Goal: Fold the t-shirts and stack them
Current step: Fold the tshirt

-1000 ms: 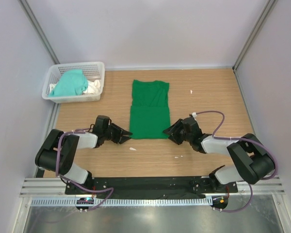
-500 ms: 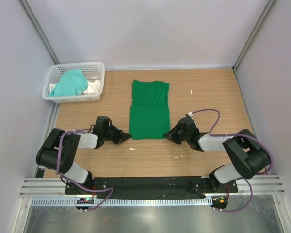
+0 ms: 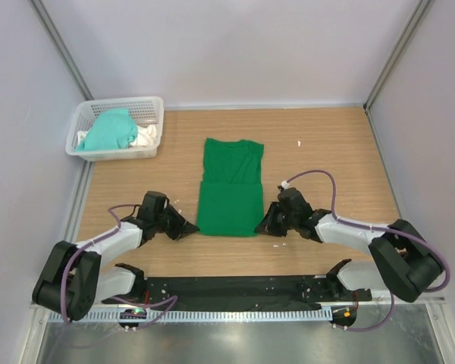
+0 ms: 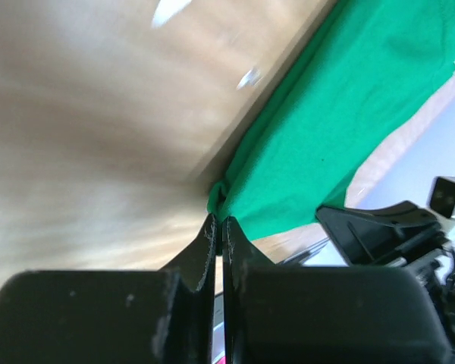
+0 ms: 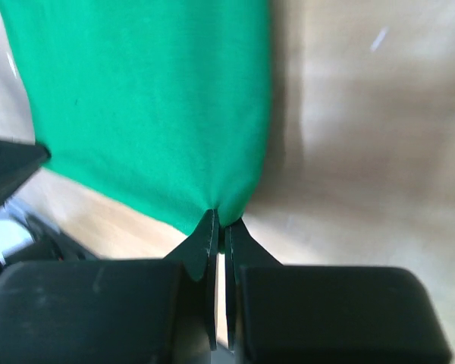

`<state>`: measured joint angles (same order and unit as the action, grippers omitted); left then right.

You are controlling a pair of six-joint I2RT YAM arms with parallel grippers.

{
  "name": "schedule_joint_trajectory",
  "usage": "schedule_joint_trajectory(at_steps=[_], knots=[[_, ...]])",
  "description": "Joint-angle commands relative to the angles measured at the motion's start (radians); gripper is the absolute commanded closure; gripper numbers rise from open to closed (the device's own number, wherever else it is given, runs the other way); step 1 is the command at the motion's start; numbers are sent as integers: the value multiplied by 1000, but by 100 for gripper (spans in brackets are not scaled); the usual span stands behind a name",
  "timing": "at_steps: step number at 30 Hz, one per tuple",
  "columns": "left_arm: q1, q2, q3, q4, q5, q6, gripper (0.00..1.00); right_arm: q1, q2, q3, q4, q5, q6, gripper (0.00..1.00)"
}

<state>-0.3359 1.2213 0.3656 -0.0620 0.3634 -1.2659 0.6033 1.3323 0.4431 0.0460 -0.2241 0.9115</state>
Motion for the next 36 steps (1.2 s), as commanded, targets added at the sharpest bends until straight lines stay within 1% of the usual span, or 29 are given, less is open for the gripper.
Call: schedule_joint_trajectory(at_steps=[1,5,7,9,10,11,12,13,14,15,17,20,24,27,30,31,32,33,34,35,36], knots=[[-23,-86,-43,-108,29,33,100,50,-91,16,-202,-37,-60,99],[-43,-182,-39,-197,35,25,100,78,-229,-23,-285,-55,-22,99],[-72,-225,-24,-261,11,25,100,84,-277,-37,-345,-58,-8,98],[-100,-328,5,-353,-26,22,100,87,-338,-38,-379,-67,0,99],[-101,-379,12,-389,-64,16,100,90,-352,-37,-409,-72,4,98],[-101,-432,24,-465,-85,5,100,92,-364,-34,-422,-78,7,99],[-101,-544,30,-496,-105,-6,100,93,-387,-32,-448,-86,6,98],[-101,-584,38,-530,-121,-7,100,96,-392,-29,-457,-92,9,99],[-100,-620,62,-608,-132,-7,100,99,-400,-27,-469,-98,9,99],[-98,-647,82,-639,-133,14,100,102,-404,-24,-491,-113,12,98],[-98,-646,143,-705,-120,31,100,114,-409,0,-511,-126,13,99],[-98,-615,212,-745,-100,57,100,124,-403,69,-560,-165,-6,99],[-98,-576,295,-782,-136,85,100,124,-389,193,-659,-208,-31,99],[-92,-490,360,-766,-132,106,100,113,-352,302,-696,-231,-42,99],[-72,-340,433,-688,-110,143,100,93,-288,362,-695,-261,-71,99],[-63,-298,455,-664,-84,149,100,66,-268,408,-695,-267,-80,98],[-51,-208,476,-624,-78,158,100,49,-221,430,-698,-285,-92,98],[-46,-163,533,-601,-70,168,100,26,-194,448,-706,-296,-106,98],[-45,-120,565,-573,-57,181,100,-35,-168,486,-712,-310,-149,99],[-34,-24,647,-572,-49,215,100,-66,-109,526,-730,-329,-186,98],[-28,18,688,-573,-41,238,100,-103,-82,548,-732,-340,-186,98]])
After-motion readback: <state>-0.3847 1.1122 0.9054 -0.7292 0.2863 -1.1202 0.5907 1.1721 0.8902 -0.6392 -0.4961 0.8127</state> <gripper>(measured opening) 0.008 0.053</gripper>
